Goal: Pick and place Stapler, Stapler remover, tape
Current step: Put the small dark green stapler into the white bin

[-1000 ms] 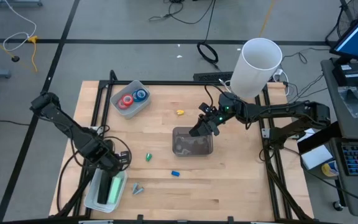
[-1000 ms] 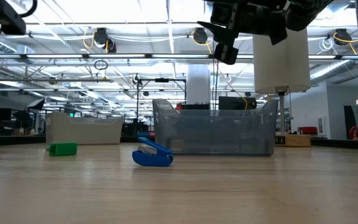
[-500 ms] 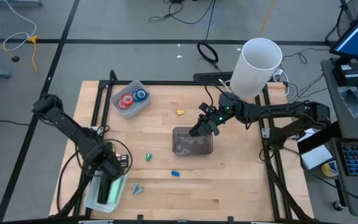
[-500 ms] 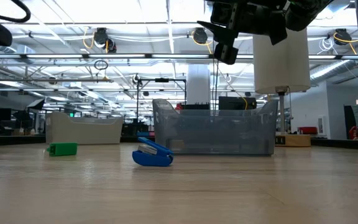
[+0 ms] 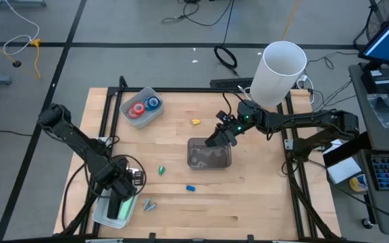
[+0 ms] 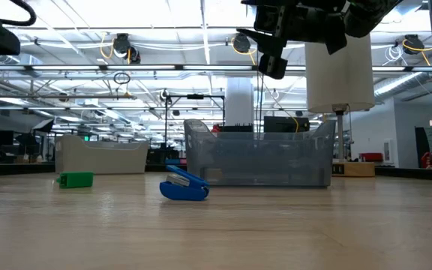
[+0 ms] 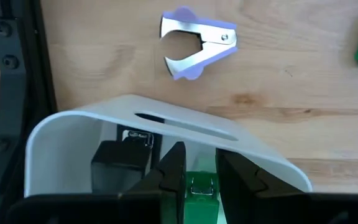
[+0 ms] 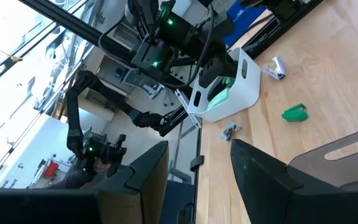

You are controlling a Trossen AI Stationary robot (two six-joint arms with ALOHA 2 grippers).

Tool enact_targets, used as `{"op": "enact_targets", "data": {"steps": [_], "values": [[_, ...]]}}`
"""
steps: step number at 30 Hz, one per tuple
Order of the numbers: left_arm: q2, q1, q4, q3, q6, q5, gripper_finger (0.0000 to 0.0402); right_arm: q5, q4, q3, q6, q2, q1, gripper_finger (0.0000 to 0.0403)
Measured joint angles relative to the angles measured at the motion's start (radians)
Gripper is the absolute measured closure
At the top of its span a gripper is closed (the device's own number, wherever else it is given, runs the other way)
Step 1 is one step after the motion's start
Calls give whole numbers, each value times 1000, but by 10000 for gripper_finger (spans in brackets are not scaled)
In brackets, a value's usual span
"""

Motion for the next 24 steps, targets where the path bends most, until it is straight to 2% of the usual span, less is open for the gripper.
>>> {"op": "enact_targets", "data": {"steps": [11, 19, 24], "values": [[46, 0, 26, 0, 42, 0, 333, 3, 2, 0, 5, 0, 0, 236], [44, 1, 35, 0, 38, 2, 219, 2, 2, 0, 5, 0, 0, 236], [30, 1, 46, 1, 17, 26, 185, -1, 2, 0, 5, 0, 0, 236]]}}
